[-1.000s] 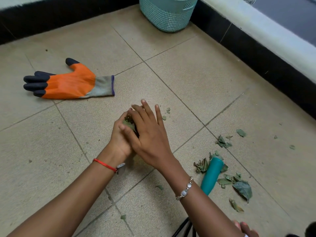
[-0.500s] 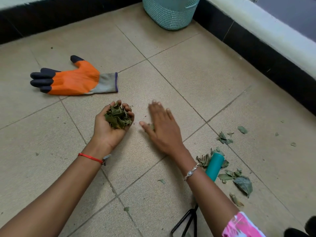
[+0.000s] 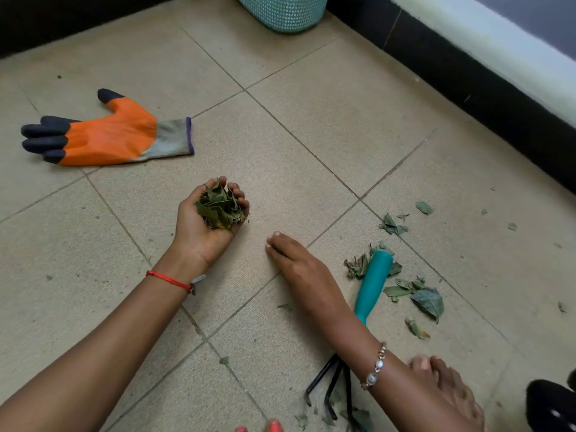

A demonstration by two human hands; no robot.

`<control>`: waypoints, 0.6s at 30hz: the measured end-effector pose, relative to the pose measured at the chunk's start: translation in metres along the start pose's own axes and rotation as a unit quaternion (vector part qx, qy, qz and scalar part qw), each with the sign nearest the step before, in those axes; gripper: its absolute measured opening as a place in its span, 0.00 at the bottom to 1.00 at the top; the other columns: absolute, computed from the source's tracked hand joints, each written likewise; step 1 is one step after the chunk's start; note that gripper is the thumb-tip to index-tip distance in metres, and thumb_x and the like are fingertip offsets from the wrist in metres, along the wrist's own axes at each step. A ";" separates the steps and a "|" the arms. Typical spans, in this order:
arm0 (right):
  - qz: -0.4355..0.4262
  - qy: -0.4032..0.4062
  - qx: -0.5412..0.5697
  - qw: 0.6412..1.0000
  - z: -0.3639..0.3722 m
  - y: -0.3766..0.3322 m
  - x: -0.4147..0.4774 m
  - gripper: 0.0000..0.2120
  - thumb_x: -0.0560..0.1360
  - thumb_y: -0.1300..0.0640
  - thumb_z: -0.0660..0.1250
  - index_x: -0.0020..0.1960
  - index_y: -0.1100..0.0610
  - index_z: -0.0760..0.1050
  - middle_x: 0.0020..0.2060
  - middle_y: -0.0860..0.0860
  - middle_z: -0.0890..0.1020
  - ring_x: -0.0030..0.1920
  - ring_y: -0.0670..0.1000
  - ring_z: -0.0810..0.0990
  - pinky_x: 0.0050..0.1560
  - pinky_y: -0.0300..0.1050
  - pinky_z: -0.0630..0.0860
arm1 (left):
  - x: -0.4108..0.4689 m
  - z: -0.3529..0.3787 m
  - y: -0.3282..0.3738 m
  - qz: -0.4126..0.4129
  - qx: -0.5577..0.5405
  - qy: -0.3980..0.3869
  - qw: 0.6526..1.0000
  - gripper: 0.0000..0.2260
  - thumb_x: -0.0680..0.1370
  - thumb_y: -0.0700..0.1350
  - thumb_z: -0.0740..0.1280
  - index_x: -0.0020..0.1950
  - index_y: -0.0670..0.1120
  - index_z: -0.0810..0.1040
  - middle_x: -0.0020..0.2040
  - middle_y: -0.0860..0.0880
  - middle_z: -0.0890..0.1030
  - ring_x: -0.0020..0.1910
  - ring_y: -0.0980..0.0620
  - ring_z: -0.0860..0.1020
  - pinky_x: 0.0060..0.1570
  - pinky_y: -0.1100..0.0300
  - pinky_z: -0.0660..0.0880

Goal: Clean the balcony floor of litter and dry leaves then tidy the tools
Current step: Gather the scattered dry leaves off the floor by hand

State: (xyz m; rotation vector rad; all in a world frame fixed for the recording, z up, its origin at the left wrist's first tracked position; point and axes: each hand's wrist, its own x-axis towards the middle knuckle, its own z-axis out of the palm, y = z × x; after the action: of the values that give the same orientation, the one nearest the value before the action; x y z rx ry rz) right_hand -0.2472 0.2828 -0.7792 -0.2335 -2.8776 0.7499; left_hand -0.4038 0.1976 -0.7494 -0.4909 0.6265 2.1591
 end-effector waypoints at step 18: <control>0.261 0.195 0.317 0.890 -0.085 -0.029 0.044 0.07 0.72 0.65 0.69 0.48 0.59 0.83 0.43 0.47 0.84 0.46 0.39 0.81 0.51 0.32 0.76 | -0.003 0.029 -0.072 -0.089 0.121 -0.002 0.989 0.17 0.81 0.43 0.55 0.38 0.41 0.80 0.34 0.45 0.81 0.33 0.52 0.82 0.34 0.64 0.79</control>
State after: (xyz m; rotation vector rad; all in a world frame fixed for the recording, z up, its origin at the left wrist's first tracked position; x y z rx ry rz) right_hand -0.2765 0.3061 -0.6862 -0.9537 -2.0512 1.4783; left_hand -0.3487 0.2518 -0.7435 -0.3957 0.7999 1.8858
